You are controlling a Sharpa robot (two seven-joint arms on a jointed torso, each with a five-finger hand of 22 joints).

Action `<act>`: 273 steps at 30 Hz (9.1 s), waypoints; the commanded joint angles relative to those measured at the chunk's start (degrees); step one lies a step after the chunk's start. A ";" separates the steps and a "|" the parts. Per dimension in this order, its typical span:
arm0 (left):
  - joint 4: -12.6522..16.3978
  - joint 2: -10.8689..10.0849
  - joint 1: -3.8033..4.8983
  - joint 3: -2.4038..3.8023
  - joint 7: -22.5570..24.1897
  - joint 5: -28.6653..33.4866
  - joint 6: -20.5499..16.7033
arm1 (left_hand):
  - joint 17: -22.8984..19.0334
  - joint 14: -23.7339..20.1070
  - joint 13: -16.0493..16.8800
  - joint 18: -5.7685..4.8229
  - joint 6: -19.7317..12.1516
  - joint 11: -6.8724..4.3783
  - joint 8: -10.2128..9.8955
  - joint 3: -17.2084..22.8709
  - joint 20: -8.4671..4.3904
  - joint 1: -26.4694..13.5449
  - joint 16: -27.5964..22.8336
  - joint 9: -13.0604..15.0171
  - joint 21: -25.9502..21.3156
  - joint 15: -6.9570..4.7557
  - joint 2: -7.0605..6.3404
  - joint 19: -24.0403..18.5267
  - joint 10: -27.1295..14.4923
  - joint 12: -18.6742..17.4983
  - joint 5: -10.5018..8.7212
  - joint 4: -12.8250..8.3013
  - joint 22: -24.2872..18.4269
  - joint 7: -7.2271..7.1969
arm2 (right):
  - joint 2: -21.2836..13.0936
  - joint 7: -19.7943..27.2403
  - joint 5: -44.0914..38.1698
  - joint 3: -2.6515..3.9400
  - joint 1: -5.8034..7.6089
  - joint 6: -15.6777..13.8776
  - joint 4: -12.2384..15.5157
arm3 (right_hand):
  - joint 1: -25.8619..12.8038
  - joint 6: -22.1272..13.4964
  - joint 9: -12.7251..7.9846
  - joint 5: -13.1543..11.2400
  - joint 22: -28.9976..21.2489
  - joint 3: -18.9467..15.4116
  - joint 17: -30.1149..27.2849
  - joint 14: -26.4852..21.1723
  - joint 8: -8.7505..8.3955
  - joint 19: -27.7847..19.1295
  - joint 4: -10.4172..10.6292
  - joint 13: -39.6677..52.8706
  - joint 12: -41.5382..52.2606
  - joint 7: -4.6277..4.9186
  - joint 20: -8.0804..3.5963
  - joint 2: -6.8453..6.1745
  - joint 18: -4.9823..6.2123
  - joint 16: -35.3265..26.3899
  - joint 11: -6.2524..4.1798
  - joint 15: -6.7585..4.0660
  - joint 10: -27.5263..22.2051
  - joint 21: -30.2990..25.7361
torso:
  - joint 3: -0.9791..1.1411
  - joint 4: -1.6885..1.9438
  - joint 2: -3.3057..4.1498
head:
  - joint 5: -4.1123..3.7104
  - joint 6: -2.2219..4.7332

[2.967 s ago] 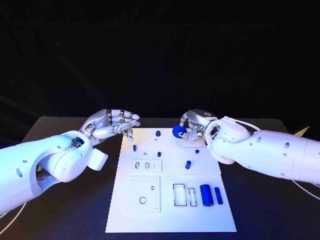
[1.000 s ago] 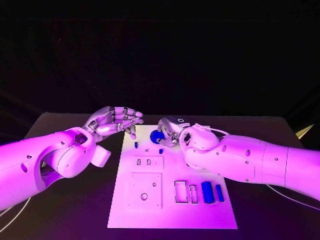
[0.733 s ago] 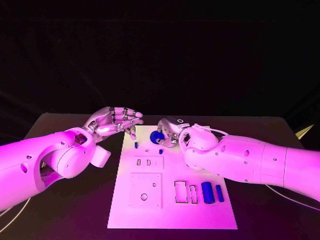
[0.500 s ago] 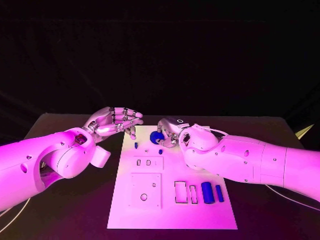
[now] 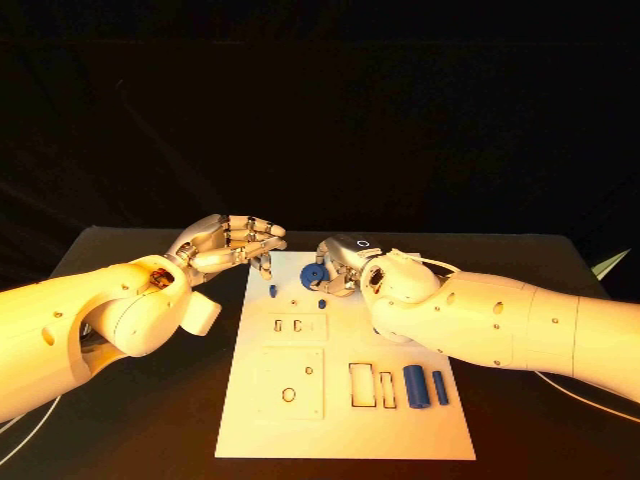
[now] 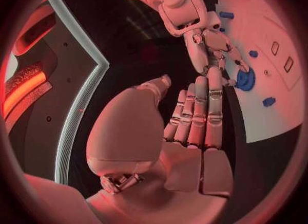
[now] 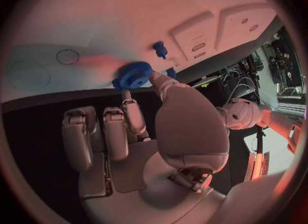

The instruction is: Assemble the parts on the task board

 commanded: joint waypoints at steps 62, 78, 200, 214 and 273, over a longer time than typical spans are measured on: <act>-0.24 -0.10 0.04 0.04 -0.14 0.16 0.74 | -0.15 -0.24 -0.16 0.35 -0.33 0.09 -0.27 0.42 0.12 -0.07 -0.32 0.10 0.66 0.22 0.58 -0.53 -0.59 -0.27 -0.16 -0.30 0.17 3.63 | -1.95 1.41 5.73 -0.02 0.02 3.87 1.27 | -2.95 -0.73 -3.86 0.55 14.34 -1.27 12.89 5.63 -5.14 5.42 2.99 0.89 -0.05 -1.04 -0.35 4.56 -0.15 -0.07 -0.95 -0.49 0.71 -0.09 | 0.00 -0.04 0.06 | 0.19 -0.38; -0.38 -0.25 0.04 0.04 -0.11 0.16 0.69 | -0.17 -0.25 -0.18 0.34 -0.34 0.10 -0.29 0.44 0.13 -0.08 -0.35 0.11 0.73 0.24 0.58 -0.60 -0.61 -0.28 -0.17 -0.33 0.20 3.64 | -5.12 4.79 6.97 -0.02 0.02 -4.35 3.35 | -2.72 0.30 -4.29 0.95 14.47 -0.74 12.87 5.62 -5.16 5.50 2.35 1.44 0.30 -1.09 -0.43 4.48 -0.20 -0.07 -0.98 -0.52 1.35 0.04 | 0.01 -0.14 0.05 | 0.19 -0.26; -1.96 0.03 -0.19 -0.33 -0.11 0.15 3.04 | -2.62 -2.98 -0.41 0.35 -0.17 0.39 -0.23 0.81 0.91 -0.22 -5.56 0.37 -2.44 0.88 0.71 -5.23 -0.35 0.16 -0.18 -1.20 -1.92 3.85 | -21.07 25.75 22.81 0.09 -2.06 6.18 -2.07 | 5.82 8.03 -8.56 2.39 14.79 9.23 13.83 5.84 -2.18 5.69 -8.18 2.07 0.20 -1.97 -0.96 3.68 -0.30 0.45 -1.80 -1.20 2.34 0.35 | 0.61 -1.31 -0.65 | -0.57 -1.58; -2.03 -0.05 -0.19 -0.34 -0.71 0.15 3.65 | -2.64 -2.95 -0.42 0.35 -0.19 0.41 -0.25 0.80 0.92 -0.26 -5.60 0.36 -2.46 0.89 0.72 -5.21 -0.40 0.14 -0.19 -1.18 -1.95 3.86 | -20.88 24.92 22.82 0.09 -2.06 3.07 -1.61 | 5.85 10.64 -6.77 2.33 15.03 9.84 13.89 5.86 1.68 5.86 -8.70 2.77 0.47 -3.66 -2.21 7.34 -0.39 0.47 -3.27 -2.58 3.40 0.63 | 0.62 -1.32 -0.67 | -0.56 -1.58; -7.47 3.11 -0.20 -1.34 -0.61 5.04 0.77 | -2.81 -2.80 -0.49 0.37 -0.32 0.44 -0.32 0.85 0.92 -0.17 -5.92 0.35 -2.59 0.90 0.80 -5.06 -0.56 0.09 -0.18 -1.33 -2.14 3.91 | -8.46 1.32 10.50 -0.47 -4.90 -8.13 17.75 | 4.48 8.72 -6.12 2.32 14.79 9.38 13.22 5.70 2.55 5.69 -8.86 2.38 -0.02 -3.10 -2.18 7.16 -0.30 0.09 -2.92 -2.27 2.98 0.33 | -0.50 -1.77 -3.43 | 2.79 -3.37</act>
